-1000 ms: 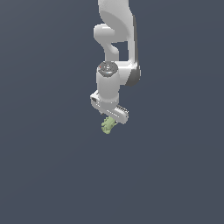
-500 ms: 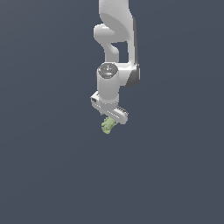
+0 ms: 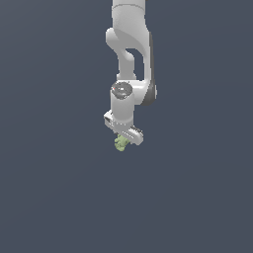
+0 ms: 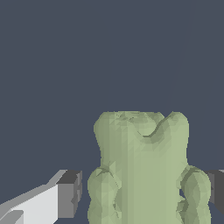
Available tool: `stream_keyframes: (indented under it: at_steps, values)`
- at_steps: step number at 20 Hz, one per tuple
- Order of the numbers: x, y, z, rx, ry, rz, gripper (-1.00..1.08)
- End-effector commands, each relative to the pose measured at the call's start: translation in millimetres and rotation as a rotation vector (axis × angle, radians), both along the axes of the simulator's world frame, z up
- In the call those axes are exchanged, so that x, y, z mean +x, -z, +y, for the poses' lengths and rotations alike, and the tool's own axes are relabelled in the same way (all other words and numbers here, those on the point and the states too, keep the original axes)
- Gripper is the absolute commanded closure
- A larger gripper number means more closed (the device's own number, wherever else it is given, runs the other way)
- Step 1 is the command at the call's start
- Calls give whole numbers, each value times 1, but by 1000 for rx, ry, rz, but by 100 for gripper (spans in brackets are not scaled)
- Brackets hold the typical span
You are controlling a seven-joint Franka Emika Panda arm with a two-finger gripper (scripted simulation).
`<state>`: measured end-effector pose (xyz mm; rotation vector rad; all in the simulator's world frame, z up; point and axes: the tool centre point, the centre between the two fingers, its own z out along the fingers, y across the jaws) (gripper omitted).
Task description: Pick up the object and move it to a goal position.
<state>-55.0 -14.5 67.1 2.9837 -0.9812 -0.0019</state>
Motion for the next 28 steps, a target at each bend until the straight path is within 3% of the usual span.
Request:
stream_keyframes:
  at_steps: [1, 3, 4, 18, 28]
  values:
    - [1, 5, 0, 0, 0, -1, -92]
    - [1, 6, 0, 0, 0, -1, -92]
    - [1, 6, 0, 0, 0, -1, 108]
    - [1, 1, -2, 0, 2, -3, 108]
    - [-2, -48, -18, 1, 2, -3, 108]
